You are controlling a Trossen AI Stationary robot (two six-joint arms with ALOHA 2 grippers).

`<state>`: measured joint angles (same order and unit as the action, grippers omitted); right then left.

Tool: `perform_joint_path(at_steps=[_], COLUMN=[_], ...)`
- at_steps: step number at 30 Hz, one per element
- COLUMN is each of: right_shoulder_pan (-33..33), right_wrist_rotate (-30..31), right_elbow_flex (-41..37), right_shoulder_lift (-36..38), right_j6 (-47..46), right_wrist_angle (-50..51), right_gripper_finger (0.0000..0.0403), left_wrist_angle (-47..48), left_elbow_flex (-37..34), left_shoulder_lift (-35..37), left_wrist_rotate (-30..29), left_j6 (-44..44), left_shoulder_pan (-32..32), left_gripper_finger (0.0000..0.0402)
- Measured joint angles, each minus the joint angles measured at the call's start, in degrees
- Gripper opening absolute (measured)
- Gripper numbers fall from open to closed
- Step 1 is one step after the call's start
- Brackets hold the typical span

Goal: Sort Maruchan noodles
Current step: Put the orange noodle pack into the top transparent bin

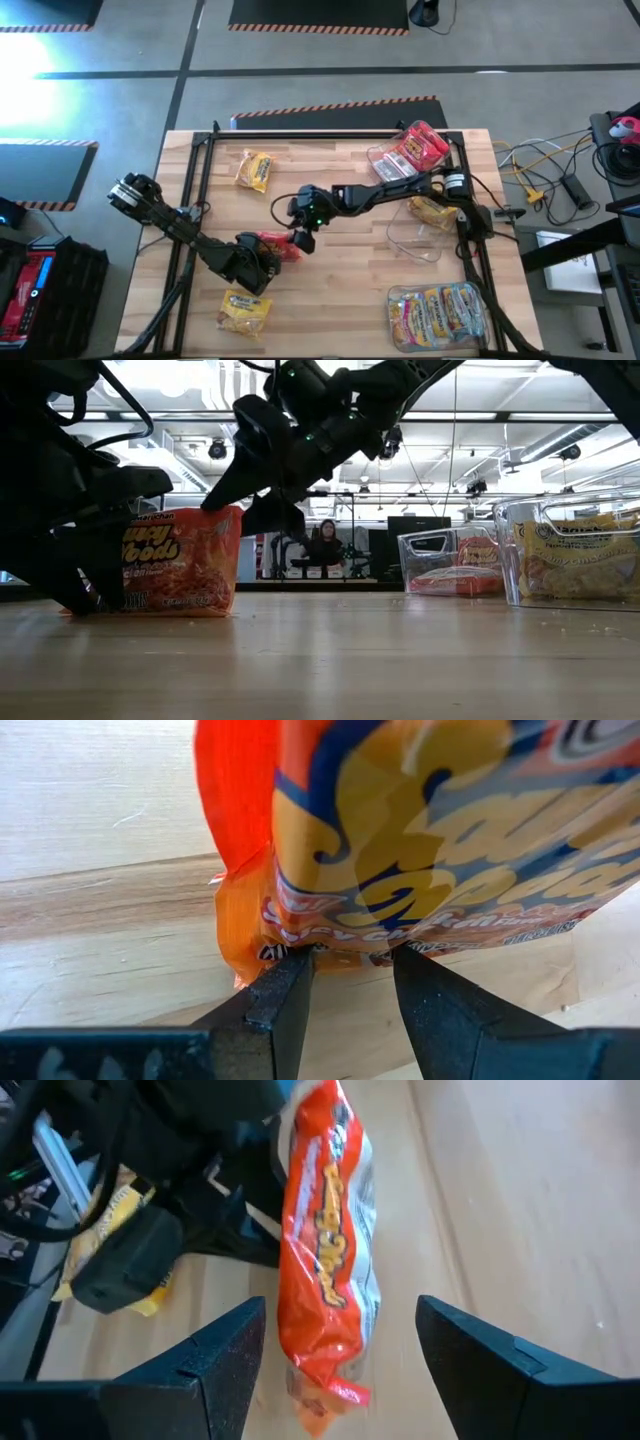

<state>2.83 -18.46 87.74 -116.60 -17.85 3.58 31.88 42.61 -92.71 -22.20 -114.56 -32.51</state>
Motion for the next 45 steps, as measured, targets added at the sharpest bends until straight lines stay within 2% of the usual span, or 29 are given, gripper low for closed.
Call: perform_joint_path(at_steps=[22,37,45], right_shoulder_pan=[-1.8,-1.8,-1.7], right_wrist_rotate=[-0.1,0.3,0.0], right_elbow_flex=[0.0,0.0,0.0], right_shoulder_lift=[-3.5,-3.5,-3.5], right_j6=[1.4,1.6,1.4], right_wrist_angle=[-4.6,-5.8,-5.6], right_gripper_finger=[0.0224,0.011,0.0087], left_wrist_angle=[-0.4,-0.5,-0.5], left_elbow_flex=[0.0,0.6,3.2], left_shoulder_lift=[0.0,0.0,-0.3], left_wrist_rotate=[0.0,-0.6,-3.3], left_j6=[-0.2,-0.2,1.1], left_shoulder_pan=[0.0,0.0,-0.3], left_gripper_finger=[0.0131,0.0131,0.0131])
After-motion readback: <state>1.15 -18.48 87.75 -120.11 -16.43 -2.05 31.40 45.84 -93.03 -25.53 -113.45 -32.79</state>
